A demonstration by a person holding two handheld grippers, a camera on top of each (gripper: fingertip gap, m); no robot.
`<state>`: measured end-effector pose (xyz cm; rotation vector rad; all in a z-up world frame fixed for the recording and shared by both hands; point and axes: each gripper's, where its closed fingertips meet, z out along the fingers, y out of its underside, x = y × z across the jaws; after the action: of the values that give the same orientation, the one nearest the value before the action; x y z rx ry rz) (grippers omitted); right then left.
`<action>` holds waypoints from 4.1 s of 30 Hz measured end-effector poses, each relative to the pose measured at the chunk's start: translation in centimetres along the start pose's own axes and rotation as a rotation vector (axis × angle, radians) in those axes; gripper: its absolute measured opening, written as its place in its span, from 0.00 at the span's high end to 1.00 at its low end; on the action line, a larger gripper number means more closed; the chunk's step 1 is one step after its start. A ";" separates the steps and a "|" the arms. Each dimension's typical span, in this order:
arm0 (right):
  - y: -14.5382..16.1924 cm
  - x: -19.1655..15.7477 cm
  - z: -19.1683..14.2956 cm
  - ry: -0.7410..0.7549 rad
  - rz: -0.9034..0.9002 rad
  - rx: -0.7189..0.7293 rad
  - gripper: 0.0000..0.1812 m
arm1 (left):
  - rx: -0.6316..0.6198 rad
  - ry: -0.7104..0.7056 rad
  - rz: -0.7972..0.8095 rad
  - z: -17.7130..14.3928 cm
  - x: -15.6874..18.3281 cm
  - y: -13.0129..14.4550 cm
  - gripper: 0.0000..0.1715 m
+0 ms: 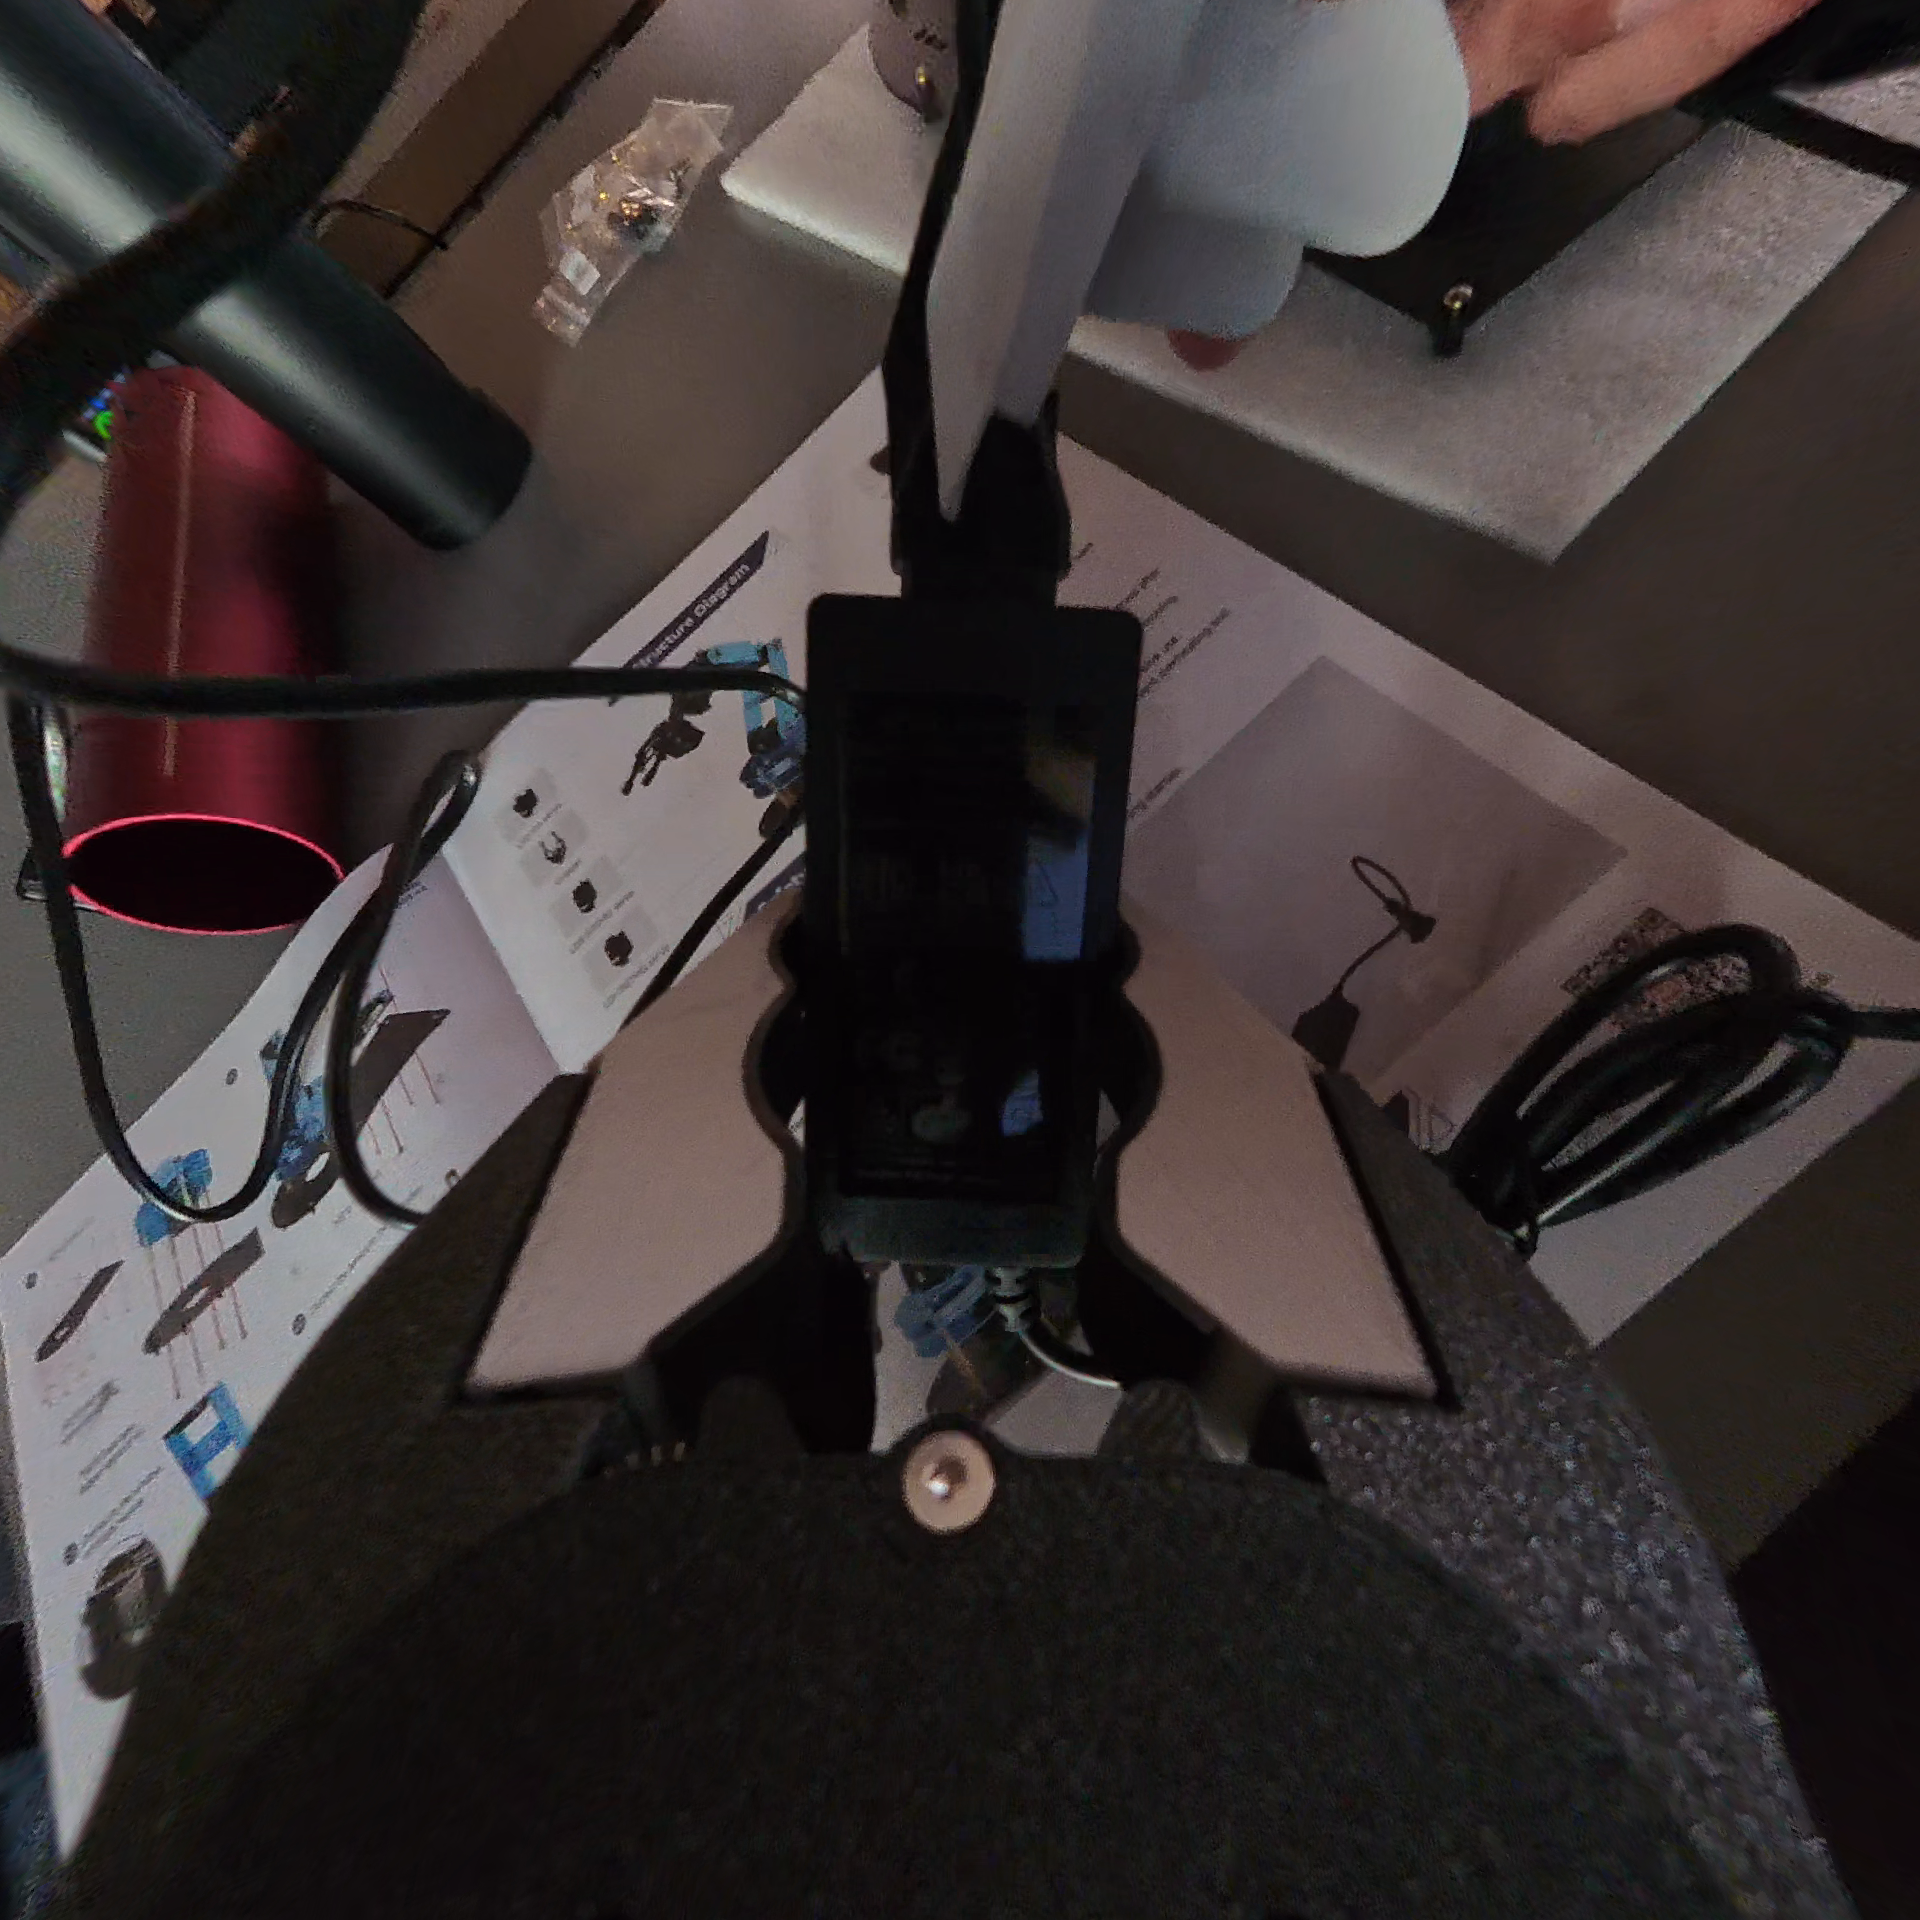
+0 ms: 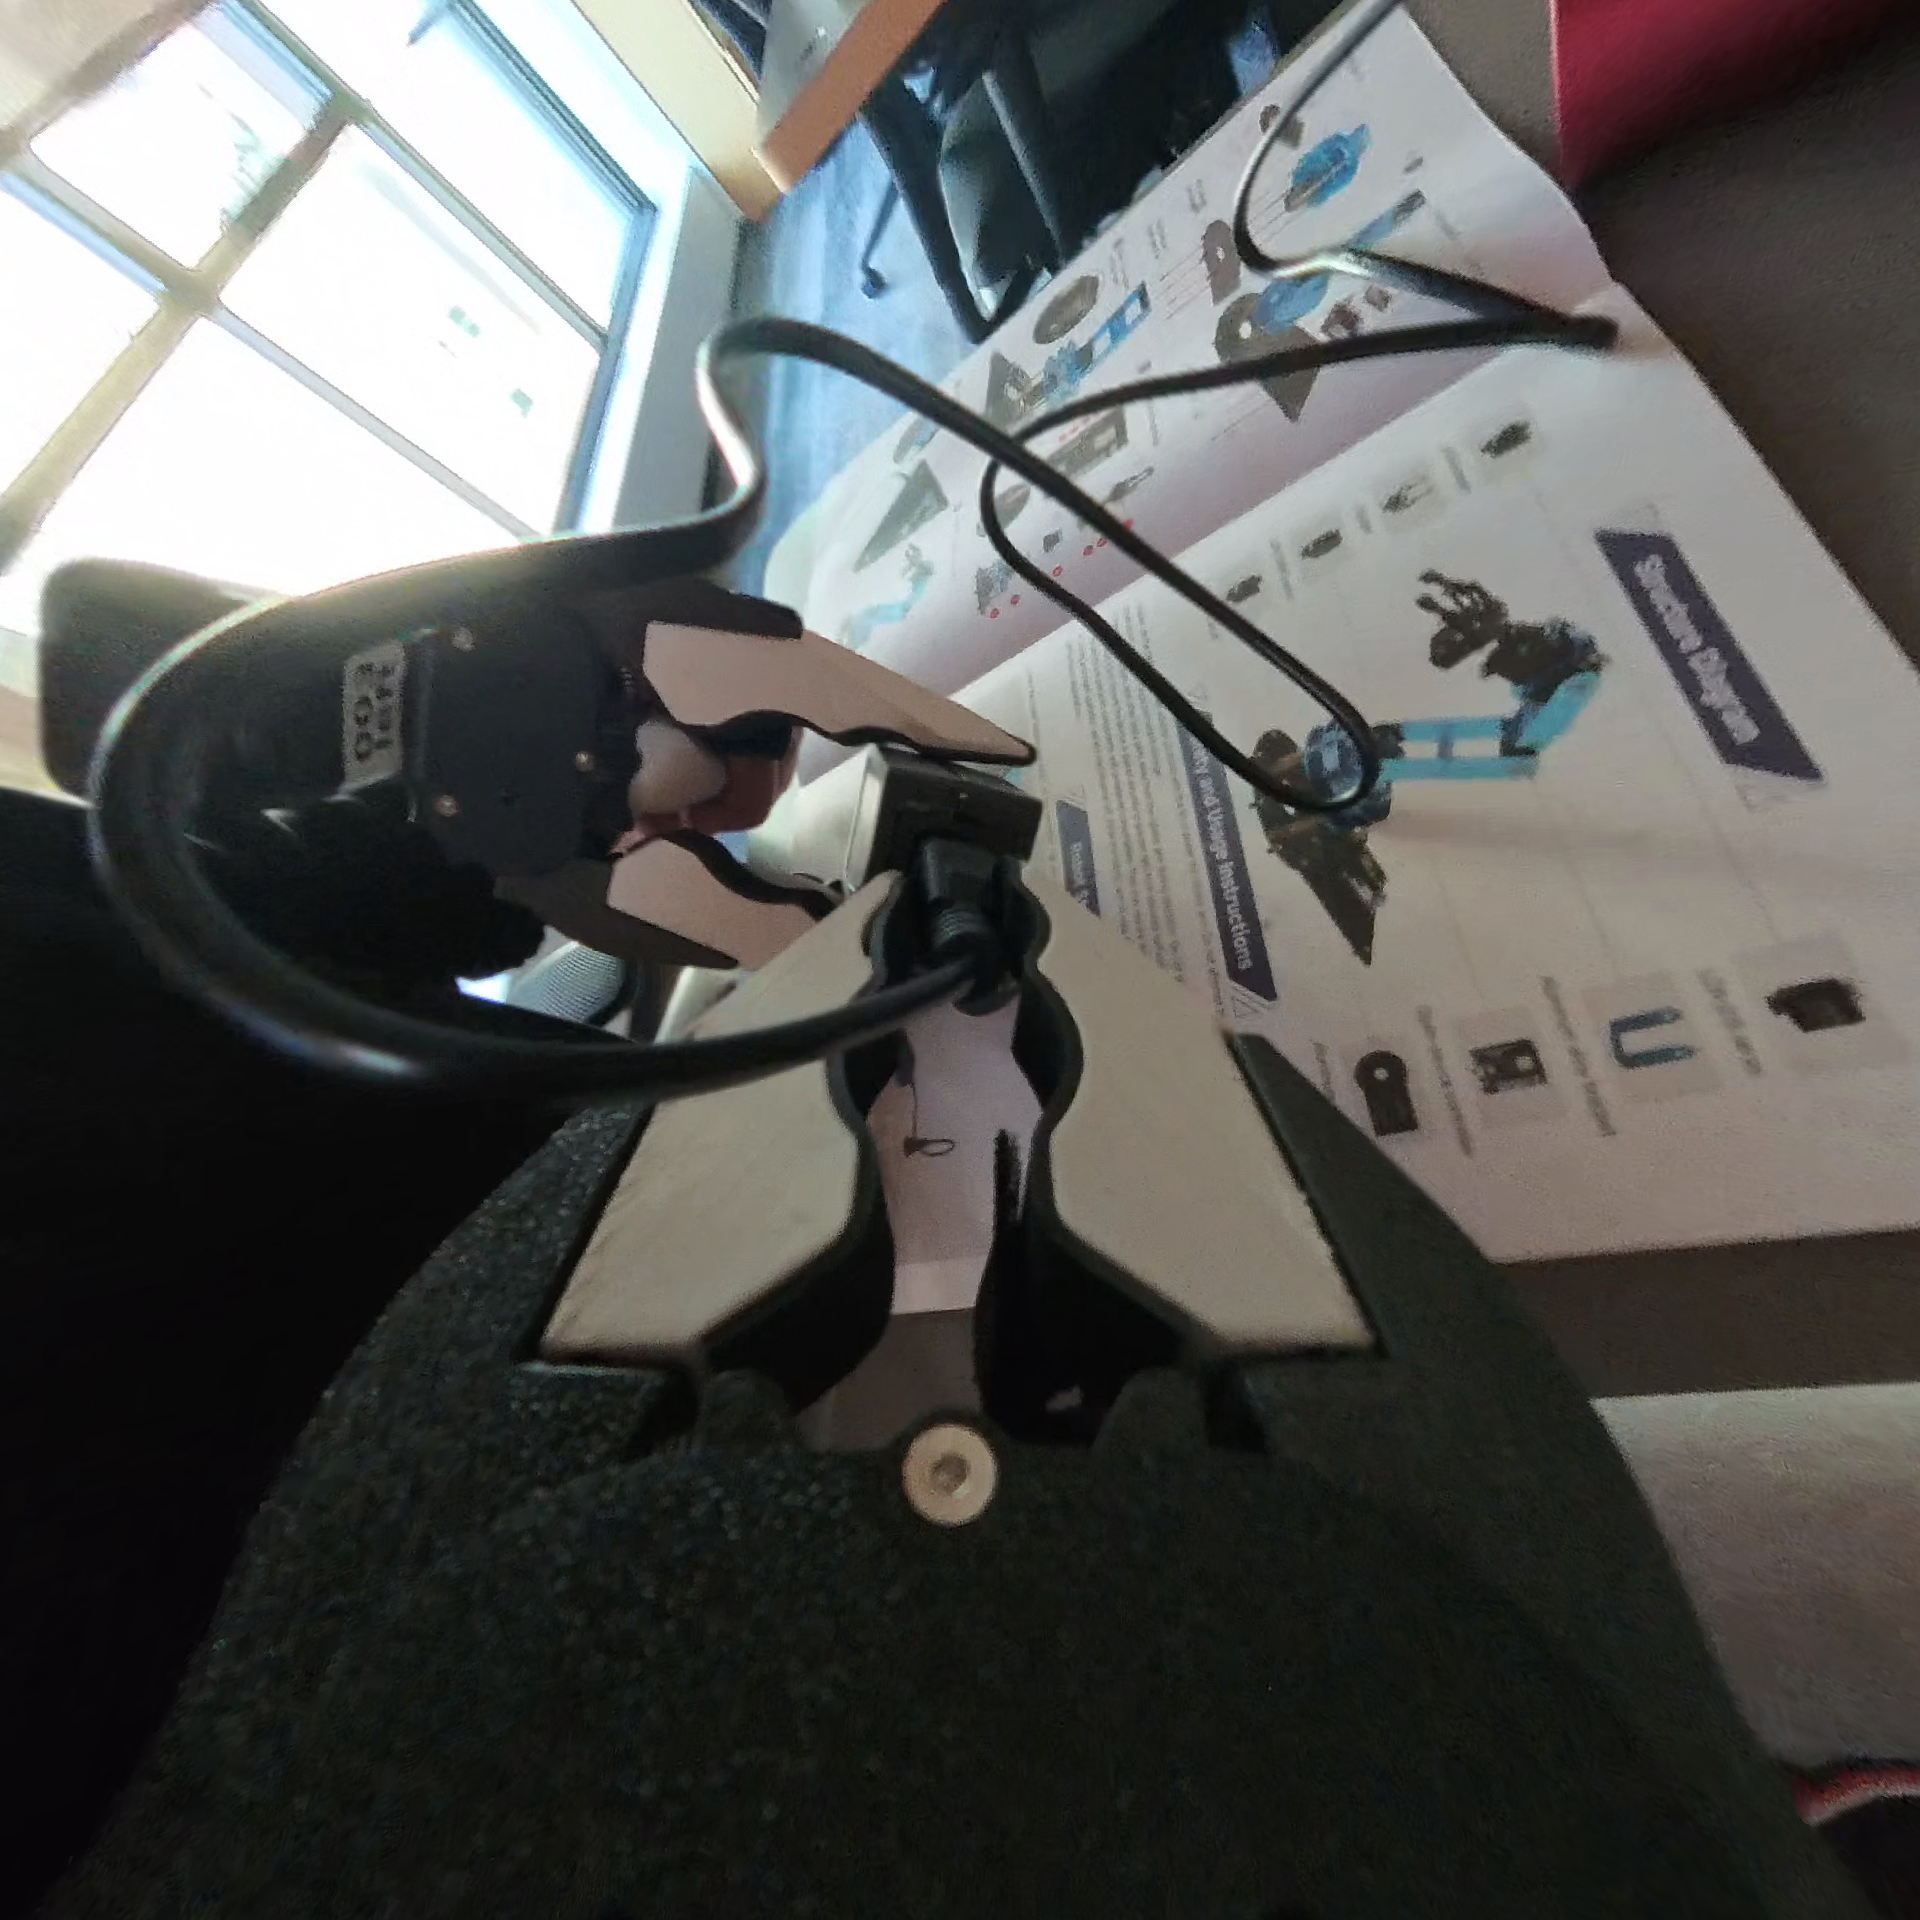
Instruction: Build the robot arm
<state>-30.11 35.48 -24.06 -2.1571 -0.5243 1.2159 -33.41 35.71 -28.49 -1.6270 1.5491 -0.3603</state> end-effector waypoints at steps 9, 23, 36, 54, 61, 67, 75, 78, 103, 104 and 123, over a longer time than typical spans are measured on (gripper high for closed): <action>0.8 0.8 0.0 -0.038 0.094 0.003 0.93 | 0.018 -0.090 0.026 0.5 0.0 -0.4 0.71; 0.5 -1.4 -0.3 0.007 -0.219 -0.204 0.89 | 0.187 -0.058 -0.024 -0.9 0.4 -1.6 0.70; 1.6 -4.5 0.3 -0.115 -1.013 -0.224 0.78 | 0.245 0.287 -0.057 -2.0 2.4 -1.5 0.70; 2.0 -2.9 0.8 -0.069 -1.043 -0.368 0.86 | 0.206 0.317 -0.091 -1.4 2.4 -1.0 0.70; 1.7 -2.7 1.3 -0.069 -1.010 -0.347 0.87 | 0.195 0.314 -0.110 -1.1 2.2 -1.0 0.68; 1.4 -3.2 -0.7 -0.083 -1.040 -0.370 0.86 | 0.260 0.343 -0.106 -1.9 2.6 -1.8 0.67; 1.5 -3.4 -0.2 -0.087 -1.022 -0.388 0.88 | 0.219 0.341 -0.114 -1.4 2.6 -1.4 0.71; 1.7 -2.8 -0.1 -0.037 -1.000 -0.457 0.88 | 0.200 0.352 -0.131 -1.1 2.7 -1.3 0.67; -1.1 -5.8 3.3 0.021 -0.986 -0.811 0.87 | 0.407 0.346 -0.208 -3.3 0.6 -3.3 0.70; -0.9 -5.6 3.4 0.032 -0.995 -0.818 0.86 | 0.410 0.342 -0.212 -3.4 0.4 -3.2 0.71; -2.8 -8.4 3.8 0.015 -1.107 -0.901 0.87 | 0.538 0.320 -0.192 -4.6 -0.3 -4.9 0.69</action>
<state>-37.73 33.66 -18.44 -1.8686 -2.1838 0.3106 -33.38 33.75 -22.12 -1.3283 1.3601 -1.0866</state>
